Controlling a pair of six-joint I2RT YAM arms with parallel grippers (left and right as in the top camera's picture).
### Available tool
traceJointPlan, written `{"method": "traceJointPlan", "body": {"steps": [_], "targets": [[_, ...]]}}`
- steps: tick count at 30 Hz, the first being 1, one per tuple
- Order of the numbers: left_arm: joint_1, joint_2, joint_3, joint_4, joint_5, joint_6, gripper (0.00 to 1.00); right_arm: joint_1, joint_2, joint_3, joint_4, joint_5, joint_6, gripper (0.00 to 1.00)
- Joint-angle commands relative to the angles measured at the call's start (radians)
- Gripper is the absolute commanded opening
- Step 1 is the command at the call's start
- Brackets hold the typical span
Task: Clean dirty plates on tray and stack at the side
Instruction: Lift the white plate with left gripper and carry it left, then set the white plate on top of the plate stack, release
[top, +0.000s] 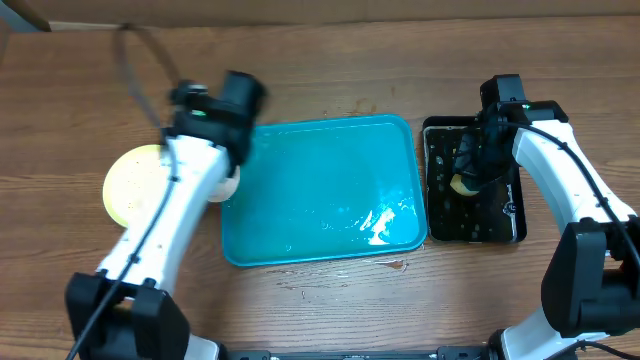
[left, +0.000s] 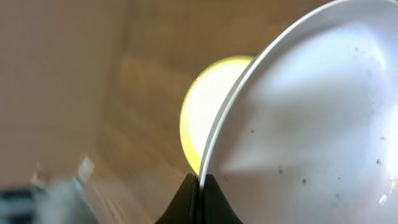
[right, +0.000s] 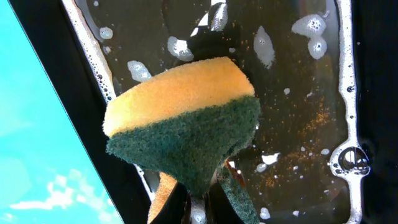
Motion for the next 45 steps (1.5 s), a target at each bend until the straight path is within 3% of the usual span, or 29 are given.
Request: {"method": "traceJointPlan", "body": {"steps": [1,8,14,15,18,22,29,36,45], "targets": [[0.234,-0.018,-0.002,-0.002,0.325,-0.037,0.04,-0.004,0.001,-0.006,0.003,-0.005,-0.006,0.04],[0.544,0.002,-0.002,0.019,0.507,-0.037,0.04,-0.004,0.001,-0.006,0.002,-0.005,-0.006,0.04],[0.679,0.032,-0.002,0.043,0.603,-0.036,0.05,-0.004,0.001,-0.006,0.002,-0.005,-0.006,0.04],[0.687,0.033,-0.002,0.041,0.611,-0.036,0.09,-0.004,0.001,-0.006,0.002,-0.005,-0.006,0.03],[0.700,0.033,-0.002,0.034,0.637,-0.032,0.53,-0.004,0.001,-0.006,0.002,-0.005,-0.006,0.04],[0.696,0.033,-0.002,0.027,0.718,-0.018,0.63,-0.004,0.001,-0.006,0.002,-0.006,-0.006,0.04],[0.627,0.033,-0.002,-0.064,1.026,0.062,0.66,-0.004,0.001,-0.006,-0.003,-0.006,-0.007,0.04],[0.455,0.033,-0.002,-0.101,1.037,0.121,0.67,-0.004,0.003,-0.008,0.071,-0.081,-0.113,0.04],[0.251,0.033,-0.002,-0.085,1.034,0.122,0.68,-0.004,0.048,-0.115,0.171,-0.080,-0.108,0.04]]}}
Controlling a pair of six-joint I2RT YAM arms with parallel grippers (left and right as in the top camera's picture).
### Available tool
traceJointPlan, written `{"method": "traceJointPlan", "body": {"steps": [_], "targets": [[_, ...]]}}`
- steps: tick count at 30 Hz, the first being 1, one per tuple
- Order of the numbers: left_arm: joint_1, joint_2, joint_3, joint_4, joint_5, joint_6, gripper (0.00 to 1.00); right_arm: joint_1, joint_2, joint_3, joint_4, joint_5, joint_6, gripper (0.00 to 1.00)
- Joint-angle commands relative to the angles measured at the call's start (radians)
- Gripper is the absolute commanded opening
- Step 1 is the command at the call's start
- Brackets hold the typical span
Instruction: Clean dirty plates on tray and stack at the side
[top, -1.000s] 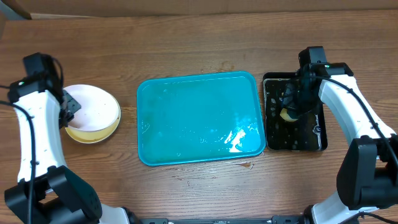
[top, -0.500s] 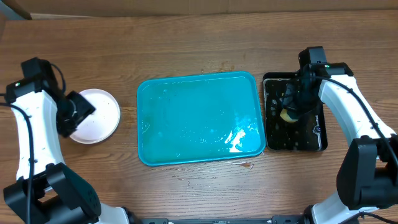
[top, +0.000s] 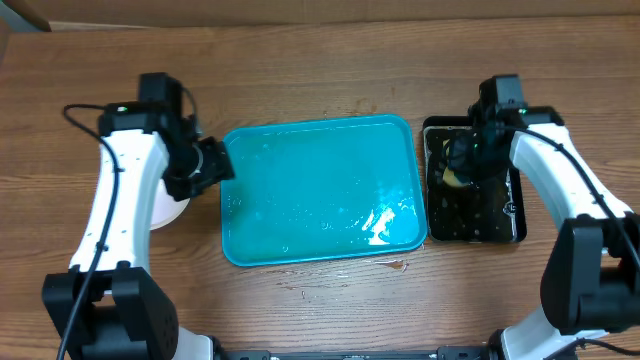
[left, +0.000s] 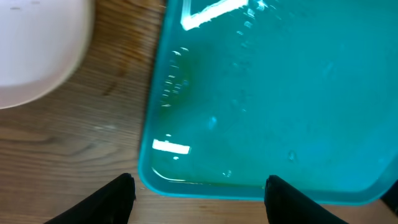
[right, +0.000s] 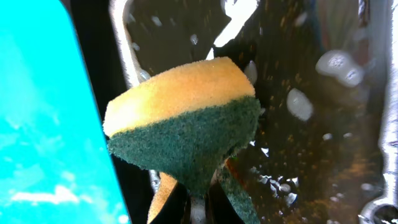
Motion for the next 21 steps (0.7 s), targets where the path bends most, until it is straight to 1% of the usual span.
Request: {"method": "traceJointPlan", "body": {"steps": [1,5,7,10,11,15,18,21], "targets": [[-0.056,0.006,-0.002,0.003,0.015,0.030,0.68,-0.003,0.037,-0.078,0.040,-0.011,-0.009,0.04],[-0.096,0.006,-0.002,0.009,0.015,0.030,0.68,-0.003,0.055,-0.156,0.123,-0.011,0.019,0.05],[-0.107,0.006,-0.002,0.010,0.016,0.030,0.68,-0.003,0.058,-0.179,0.157,-0.012,0.022,0.09],[-0.111,0.006,-0.002,0.008,0.016,0.030,0.66,-0.003,0.057,-0.164,0.150,-0.013,0.022,0.08],[-0.111,0.006,-0.002,0.007,0.016,0.030,0.65,-0.003,0.057,-0.126,0.106,-0.012,0.021,0.04],[-0.111,0.006,-0.002,0.006,0.016,0.029,0.65,-0.003,0.056,0.029,-0.053,-0.002,0.021,0.04],[-0.111,0.006,-0.002,0.005,0.016,0.030,0.65,-0.003,0.056,0.130,-0.165,0.058,0.021,0.04],[-0.111,0.006,-0.002,0.005,0.016,0.030,0.65,-0.004,0.057,0.159,-0.232,0.123,0.021,0.04]]}}
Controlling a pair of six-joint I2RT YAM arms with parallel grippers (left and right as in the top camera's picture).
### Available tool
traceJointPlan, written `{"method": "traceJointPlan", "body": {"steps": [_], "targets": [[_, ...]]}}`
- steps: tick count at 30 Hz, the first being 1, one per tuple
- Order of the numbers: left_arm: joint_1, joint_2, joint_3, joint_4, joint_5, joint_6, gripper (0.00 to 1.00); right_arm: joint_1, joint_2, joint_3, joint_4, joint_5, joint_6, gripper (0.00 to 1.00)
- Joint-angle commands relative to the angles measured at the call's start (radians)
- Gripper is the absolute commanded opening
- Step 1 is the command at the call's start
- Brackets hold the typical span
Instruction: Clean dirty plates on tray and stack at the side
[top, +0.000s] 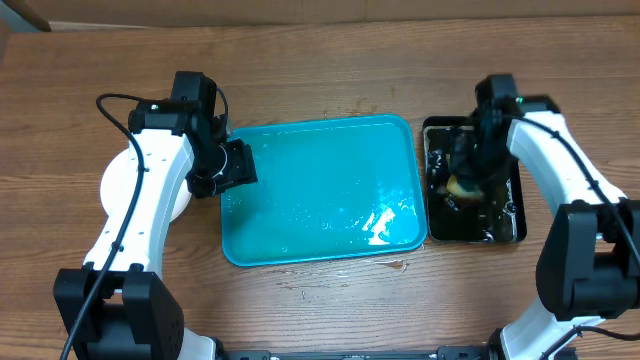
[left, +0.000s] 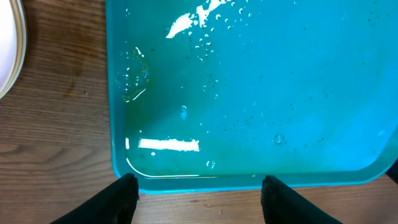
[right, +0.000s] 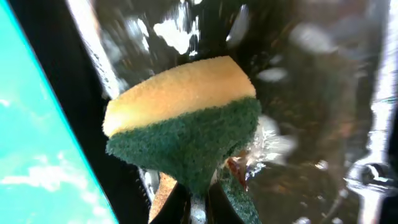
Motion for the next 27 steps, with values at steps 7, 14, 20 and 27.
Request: {"method": "traceJointPlan", "body": {"steps": [7,14,20,27], "targets": [[-0.003,0.006,-0.002,0.001,0.009,0.015,0.65,-0.003,-0.002,-0.072,0.029,0.189,0.027,0.04],[-0.003,0.006,-0.002,0.001,0.009,0.014,0.64,-0.003,-0.002,-0.266,0.246,0.145,0.029,0.04],[-0.003,0.006,-0.002,0.000,0.009,0.015,0.64,-0.003,-0.004,-0.241,0.239,0.086,0.026,0.04],[-0.003,0.006,-0.002,0.000,0.009,0.015,0.64,-0.003,-0.011,-0.010,0.049,0.090,0.026,0.04]]}}
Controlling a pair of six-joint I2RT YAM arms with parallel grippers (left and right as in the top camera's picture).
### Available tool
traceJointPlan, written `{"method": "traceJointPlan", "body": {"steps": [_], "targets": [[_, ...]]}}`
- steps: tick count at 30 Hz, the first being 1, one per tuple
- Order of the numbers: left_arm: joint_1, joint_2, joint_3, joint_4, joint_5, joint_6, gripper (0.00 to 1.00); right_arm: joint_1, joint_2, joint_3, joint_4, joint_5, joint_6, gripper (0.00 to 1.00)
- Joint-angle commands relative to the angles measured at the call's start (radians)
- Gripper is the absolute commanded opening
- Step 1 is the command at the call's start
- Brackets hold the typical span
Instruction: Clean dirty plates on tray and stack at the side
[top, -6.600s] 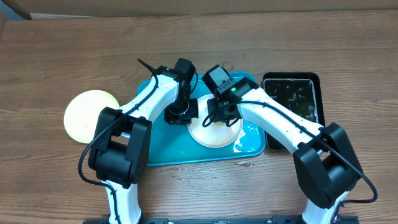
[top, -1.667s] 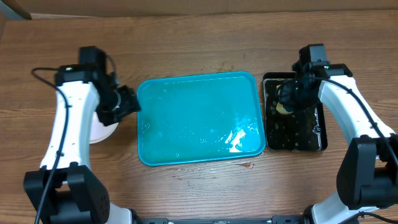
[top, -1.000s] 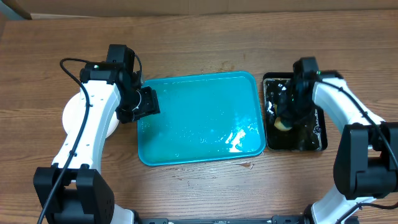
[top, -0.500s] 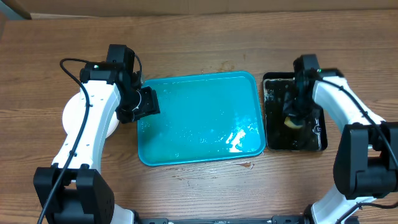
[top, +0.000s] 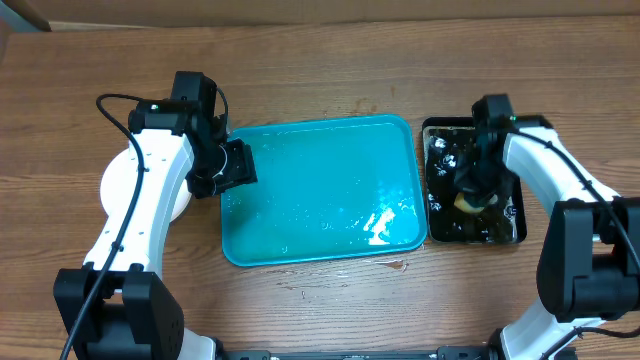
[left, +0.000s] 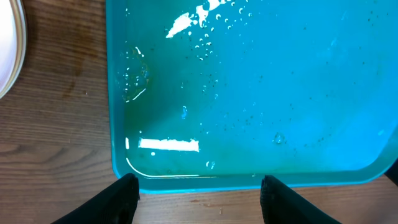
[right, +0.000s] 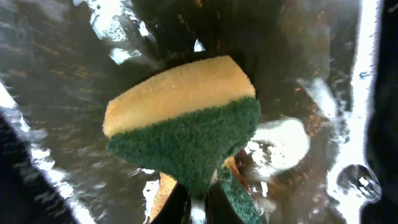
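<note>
The blue tray (top: 320, 190) lies wet and without plates in the table's middle; its near-left corner fills the left wrist view (left: 249, 93). A white plate (top: 118, 185) sits stacked at the left, mostly under my left arm, with its rim at the edge of the left wrist view (left: 9, 50). My left gripper (top: 232, 170) hovers open over the tray's left edge (left: 196, 199). My right gripper (top: 470, 195) is shut on a yellow-and-green sponge (right: 180, 134), held down in the black basin of soapy water (top: 500, 225).
The black basin (right: 348, 74) stands right of the tray, close to it, full of dark foamy water. Bare wooden table lies behind the tray and in front of it. A cable runs off the left arm at the back left.
My right gripper has moved the sponge toward the near part of the basin, water splashing round it. The left gripper stays open over the tray's left edge.
First my left gripper held a white plate over the yellow plate at the left, while the right held the sponge in the basin. Then the white plate lay on the stack and the left gripper was open beside the tray. The sponge has stayed in the basin throughout.
</note>
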Motion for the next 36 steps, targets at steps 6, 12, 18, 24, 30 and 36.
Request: {"method": "traceJointPlan", "body": {"steps": [6,12,18,24,30,36], "targets": [[-0.003,0.006,-0.002,0.000,0.009,0.015,0.64,-0.002,0.002,0.177,-0.101,-0.014,-0.001,0.04],[-0.003,0.006,-0.002,0.000,0.009,0.015,0.64,-0.002,0.002,0.085,-0.077,-0.013,0.000,0.04],[-0.003,0.006,-0.002,0.000,0.009,0.015,0.63,-0.002,0.002,-0.090,0.096,-0.014,0.004,0.04],[-0.003,0.006,-0.002,0.000,0.009,0.015,0.65,-0.002,0.001,-0.142,0.174,-0.057,0.003,0.09],[-0.003,0.006,-0.002,0.000,0.009,0.015,0.69,-0.002,-0.008,0.028,0.003,-0.093,0.002,0.09],[-0.003,0.006,-0.002,0.000,0.009,0.015,0.69,-0.002,-0.052,0.175,-0.094,-0.088,-0.001,0.45]]}}
